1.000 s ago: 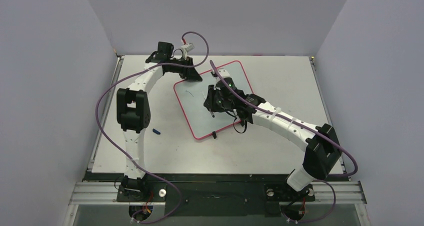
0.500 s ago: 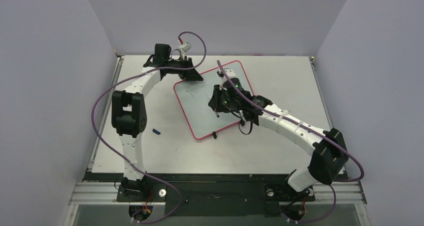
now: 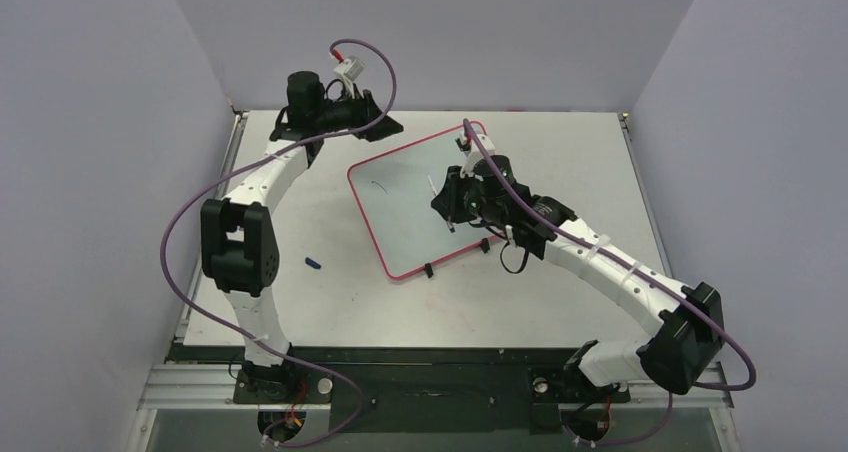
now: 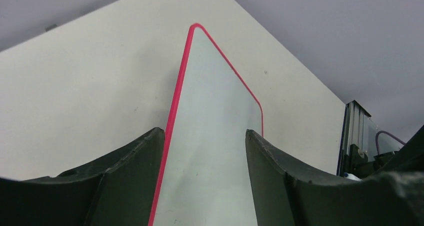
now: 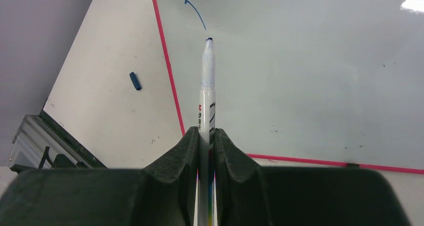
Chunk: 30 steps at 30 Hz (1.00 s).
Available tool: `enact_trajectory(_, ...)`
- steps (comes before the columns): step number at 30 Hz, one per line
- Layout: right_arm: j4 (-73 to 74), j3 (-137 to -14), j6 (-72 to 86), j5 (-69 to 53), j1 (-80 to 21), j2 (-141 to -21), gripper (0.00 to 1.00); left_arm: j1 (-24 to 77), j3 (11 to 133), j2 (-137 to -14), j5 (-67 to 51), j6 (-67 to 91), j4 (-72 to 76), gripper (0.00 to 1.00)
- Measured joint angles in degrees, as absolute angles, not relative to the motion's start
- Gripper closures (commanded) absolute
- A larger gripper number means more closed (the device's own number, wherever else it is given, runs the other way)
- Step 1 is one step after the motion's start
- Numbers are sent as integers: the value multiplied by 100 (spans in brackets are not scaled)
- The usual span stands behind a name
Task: Write a sentence on the whiteboard
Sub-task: Put down the whiteboard on the whiteboard stand, then pass from the right arm to the left
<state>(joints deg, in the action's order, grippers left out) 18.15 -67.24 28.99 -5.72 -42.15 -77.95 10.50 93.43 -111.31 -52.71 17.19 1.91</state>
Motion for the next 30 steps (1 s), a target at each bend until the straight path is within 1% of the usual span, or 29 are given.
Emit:
enact_trajectory(6, 1903, -6711, 2875, -858, -3935, -7627, 100, 1057, 9365, -10766, -5245, 1859, 445, 39)
enact_trajectory(9, 2110, -6711, 2856, -1157, -3745, -7533, 100, 1166, 9185, -10409, -5105, 1479, 440, 36)
enact_trajectory(13, 2493, -6711, 2860, -1662, -3269, -7284, 100, 1660, 8997, -9771, -4713, 344, -167, 34)
enact_trajectory(16, 2891, -6748, 2851, -1916, -3000, -7081, 100, 2300, 8687, -9218, -4086, -696, -578, 35)
enact_trajectory(19, 3358, -6917, 2799, -2163, -2921, -6967, 100, 3140, 8125, -8694, -3439, -1798, -725, 36)
enact_trajectory(21, 3551, -7013, 2755, -2279, -2919, -6930, 100, 3527, 7675, -8440, -3256, -2368, -709, 36)
enact_trajectory(25, 3872, -7048, 2652, -2403, -2917, -6834, 100, 3771, 6956, -8182, -3061, -3194, -617, 35)
enact_trajectory(30, 4145, -7048, 2550, -2552, -2888, -6823, 100, 4084, 6722, -8147, -2808, -4047, -628, 35)
